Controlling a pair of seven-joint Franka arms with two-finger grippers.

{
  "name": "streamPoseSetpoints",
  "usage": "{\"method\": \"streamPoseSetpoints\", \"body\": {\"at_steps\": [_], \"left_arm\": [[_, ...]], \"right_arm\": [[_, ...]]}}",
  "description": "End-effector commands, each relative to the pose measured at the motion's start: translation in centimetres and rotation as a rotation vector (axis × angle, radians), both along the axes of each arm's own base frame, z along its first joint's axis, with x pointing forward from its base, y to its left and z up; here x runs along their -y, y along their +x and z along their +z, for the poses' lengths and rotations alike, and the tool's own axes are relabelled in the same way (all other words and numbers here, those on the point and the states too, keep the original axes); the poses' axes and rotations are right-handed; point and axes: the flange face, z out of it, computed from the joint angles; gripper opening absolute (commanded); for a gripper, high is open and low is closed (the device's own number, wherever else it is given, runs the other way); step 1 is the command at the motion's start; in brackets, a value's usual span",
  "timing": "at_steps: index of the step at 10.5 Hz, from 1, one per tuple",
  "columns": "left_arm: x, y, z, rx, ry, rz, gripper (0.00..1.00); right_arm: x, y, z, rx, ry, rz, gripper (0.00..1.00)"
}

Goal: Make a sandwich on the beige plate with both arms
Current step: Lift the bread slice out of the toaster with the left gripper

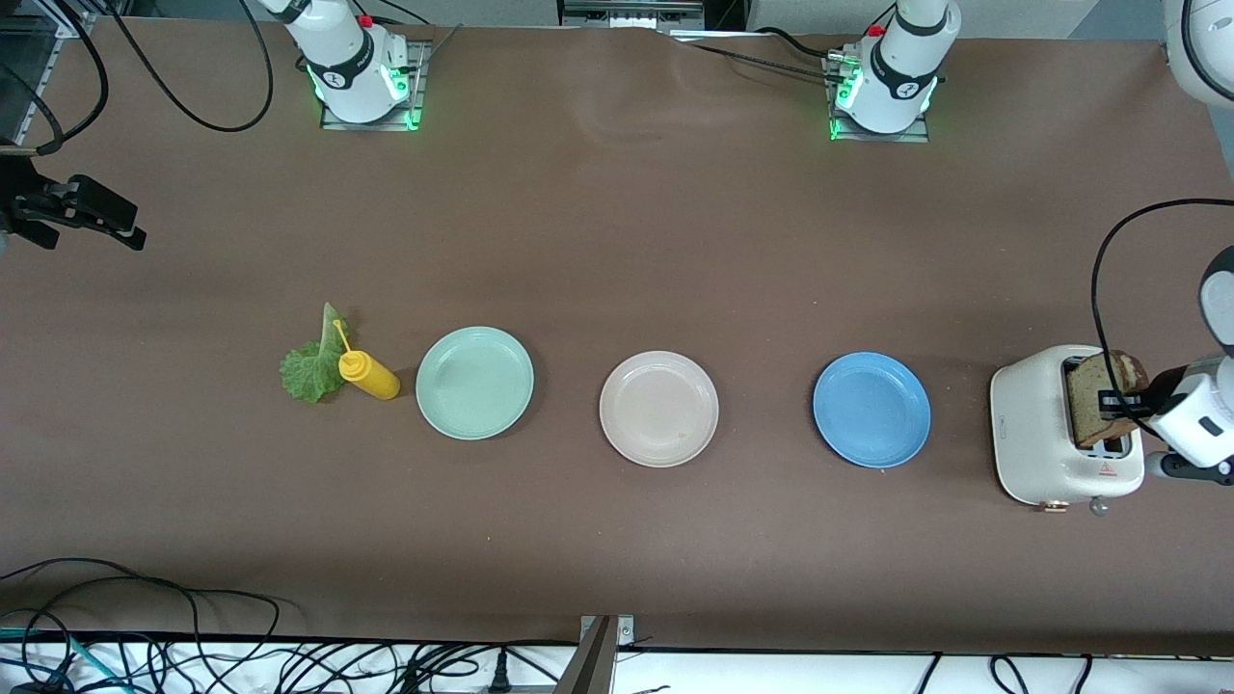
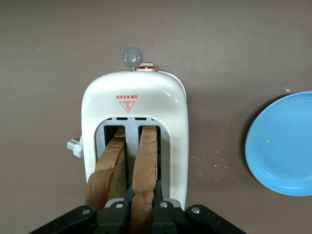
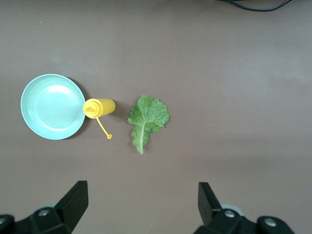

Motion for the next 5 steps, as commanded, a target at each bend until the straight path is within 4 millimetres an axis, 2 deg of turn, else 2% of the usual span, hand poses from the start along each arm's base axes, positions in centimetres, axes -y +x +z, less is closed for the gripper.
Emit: {"method": "streamPoseSetpoints", "body": {"at_steps": [1,3,5], "left_arm": [[1.0,0.2,2.7,0.013,-0.058,0.006,0.00],[1.1,0.4,4.5,0.052,-0.156,0.048,0.00],[1.2,0.4,5.2,0.075,-0.278,0.158,0.00]], "right_arm": [[-0.1,0.1,0.5,0.000,0.003,-0.005,1.00],[-0.1,0.1,0.4,-0.002,0.001,-0.005,1.00],[-0.1,0.1,0.4,-0.003,0.003,-0.003,1.00]]}}
